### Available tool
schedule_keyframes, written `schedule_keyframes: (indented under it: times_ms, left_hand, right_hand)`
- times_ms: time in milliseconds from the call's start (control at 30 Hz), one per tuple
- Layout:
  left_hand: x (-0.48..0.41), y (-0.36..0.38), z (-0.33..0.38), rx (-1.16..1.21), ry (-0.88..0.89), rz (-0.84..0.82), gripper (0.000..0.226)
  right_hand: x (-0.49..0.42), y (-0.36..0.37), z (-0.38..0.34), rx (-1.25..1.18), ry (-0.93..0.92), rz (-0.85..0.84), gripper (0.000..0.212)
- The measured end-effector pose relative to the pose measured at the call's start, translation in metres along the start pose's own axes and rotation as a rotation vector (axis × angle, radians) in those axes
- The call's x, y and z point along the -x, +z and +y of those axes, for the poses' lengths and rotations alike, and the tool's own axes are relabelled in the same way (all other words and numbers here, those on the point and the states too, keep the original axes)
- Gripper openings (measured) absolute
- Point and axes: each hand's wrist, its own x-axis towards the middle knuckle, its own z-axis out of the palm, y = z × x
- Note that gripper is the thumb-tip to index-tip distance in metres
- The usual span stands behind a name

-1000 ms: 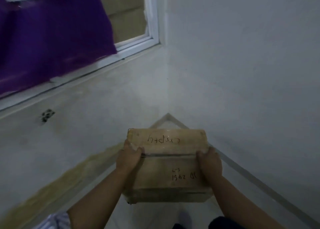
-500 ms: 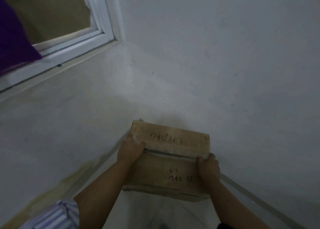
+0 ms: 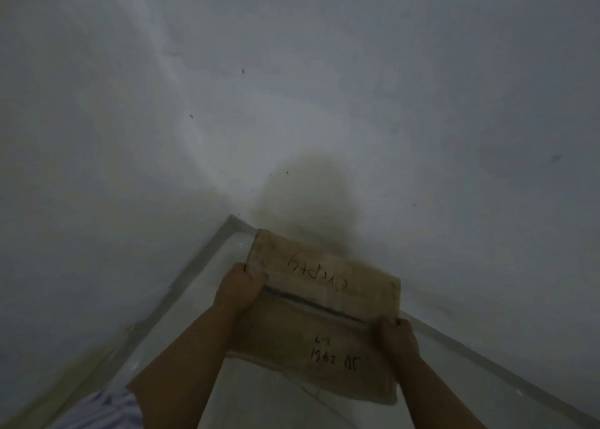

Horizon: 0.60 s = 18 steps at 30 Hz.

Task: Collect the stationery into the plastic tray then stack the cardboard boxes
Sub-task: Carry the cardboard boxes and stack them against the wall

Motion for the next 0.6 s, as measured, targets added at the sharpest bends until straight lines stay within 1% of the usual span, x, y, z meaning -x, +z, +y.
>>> schedule_keyframes:
  times_ms: [100, 167, 267, 333, 367, 400, 467, 500, 533, 600]
  left_hand:
    - [-0.051, 0.036, -0.032, 0.015, -0.014, 0.008, 0.051]
    - [-0.073, 0.053, -0.044, 0.051, -0.063, -0.009, 0.056]
    - [-0.111, 0.08, -0.065, -0.051, -0.076, -0.025, 0.059]
    - [-0.133, 0.088, -0.072, -0.091, -0.11, -0.051, 0.073]
    - [-0.145, 0.093, -0.078, -0.072, -0.135, -0.074, 0.081]
    - [-0.155, 0.095, -0.081, -0.049, -0.146, -0.088, 0.081]
    - [-0.178, 0.102, -0.09, -0.035, -0.099, -0.121, 0.064]
    - [-0.186, 0.105, -0.095, -0.026, -0.071, -0.139, 0.059]
    - [-0.191, 0.109, -0.098, -0.01, -0.046, -0.16, 0.058]
    - [-0.198, 0.117, -0.106, -0.019, 0.025, -0.177, 0.066]
  right_hand:
    - [-0.049, 0.041, 0.025, -0.043, 0.018, -0.019, 0.048]
    - [-0.072, 0.06, 0.034, -0.06, 0.05, -0.04, 0.047]
    - [-0.103, 0.09, 0.055, -0.085, 0.081, -0.083, 0.044]
    - [-0.118, 0.102, 0.064, -0.102, 0.081, -0.101, 0.043]
    - [-0.127, 0.109, 0.068, -0.116, 0.087, -0.101, 0.047]
    - [-0.134, 0.114, 0.07, -0.136, 0.094, -0.096, 0.053]
    - [-0.148, 0.127, 0.077, -0.199, 0.093, -0.08, 0.065]
    - [-0.151, 0.132, 0.079, -0.228, 0.08, -0.081, 0.066]
    - [-0.154, 0.138, 0.081, -0.246, 0.048, -0.086, 0.065]
    - [-0.153, 0.147, 0.085, -0.233, -0.053, -0.087, 0.062]
